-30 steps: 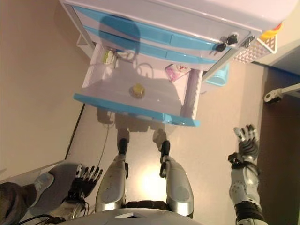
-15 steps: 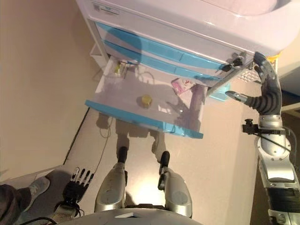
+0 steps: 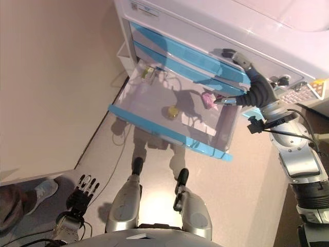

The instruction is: Open the drawer and pick up the medicine

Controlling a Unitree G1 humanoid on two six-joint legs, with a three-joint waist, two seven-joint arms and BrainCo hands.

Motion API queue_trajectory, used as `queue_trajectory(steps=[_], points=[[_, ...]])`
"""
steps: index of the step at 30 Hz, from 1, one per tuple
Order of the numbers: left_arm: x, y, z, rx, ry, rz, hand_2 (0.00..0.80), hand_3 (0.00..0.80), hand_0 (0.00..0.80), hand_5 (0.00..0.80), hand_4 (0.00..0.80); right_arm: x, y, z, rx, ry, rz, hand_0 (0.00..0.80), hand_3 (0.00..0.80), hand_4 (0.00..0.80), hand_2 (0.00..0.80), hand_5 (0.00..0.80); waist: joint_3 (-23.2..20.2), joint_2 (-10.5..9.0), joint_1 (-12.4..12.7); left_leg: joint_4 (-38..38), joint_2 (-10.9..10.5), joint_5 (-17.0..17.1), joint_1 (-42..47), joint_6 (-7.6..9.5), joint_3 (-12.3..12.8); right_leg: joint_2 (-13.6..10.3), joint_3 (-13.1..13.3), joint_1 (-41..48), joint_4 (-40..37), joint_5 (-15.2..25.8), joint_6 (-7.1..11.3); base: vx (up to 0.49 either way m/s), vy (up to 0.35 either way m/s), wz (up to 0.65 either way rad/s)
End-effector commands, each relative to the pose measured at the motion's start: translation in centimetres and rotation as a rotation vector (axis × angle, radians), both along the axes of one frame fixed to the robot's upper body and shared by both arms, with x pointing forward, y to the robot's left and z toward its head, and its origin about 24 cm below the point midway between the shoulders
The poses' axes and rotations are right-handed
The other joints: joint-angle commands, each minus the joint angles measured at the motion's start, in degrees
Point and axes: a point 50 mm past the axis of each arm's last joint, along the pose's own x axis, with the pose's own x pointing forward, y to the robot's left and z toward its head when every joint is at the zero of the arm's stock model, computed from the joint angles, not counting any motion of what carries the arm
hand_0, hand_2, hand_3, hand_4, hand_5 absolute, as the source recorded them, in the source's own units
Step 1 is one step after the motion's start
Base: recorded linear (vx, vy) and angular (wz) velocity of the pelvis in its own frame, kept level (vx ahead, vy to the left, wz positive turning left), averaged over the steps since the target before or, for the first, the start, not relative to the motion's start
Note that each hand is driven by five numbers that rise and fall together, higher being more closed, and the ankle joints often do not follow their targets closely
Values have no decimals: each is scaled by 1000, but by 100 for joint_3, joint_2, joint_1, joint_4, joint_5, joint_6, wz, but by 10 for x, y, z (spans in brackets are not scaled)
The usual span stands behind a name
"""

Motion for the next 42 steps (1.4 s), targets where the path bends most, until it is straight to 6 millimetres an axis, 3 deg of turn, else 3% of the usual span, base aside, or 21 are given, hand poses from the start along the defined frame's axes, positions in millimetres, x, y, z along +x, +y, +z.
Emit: queue_trajectory(steps=[1,13,25,42], points=[[-1,14,13,130,-23,-67,0,0,0,0,0,-4,22,19,-107,-74,97,0,0,0,0,0,-181,-160,67,161,-247,-514,-115,183,102,-79,13,-87,230,-7,310,-17,9,7],[34,5,47,277,-189,-252,0,0,0,0,0,21,39,-9,-288,38,75,0,0,0,0,0,74,1,347,251,-380,-461,-326,194,-68,-142,-150,-192,321,-14,264,-14,8,10],[36,7,52,298,-178,-282,0,0,0,0,0,39,33,-42,-375,90,-38,0,0,0,0,0,311,158,471,489,-489,-477,-574,224,-149,-214,-264,-374,470,-7,248,-9,1,10],[35,6,53,305,-177,-306,0,0,0,0,0,53,20,-65,-370,162,-134,0,0,0,0,0,402,295,547,574,-537,-460,-772,256,-211,-261,-347,-593,563,5,241,-2,-1,4]])
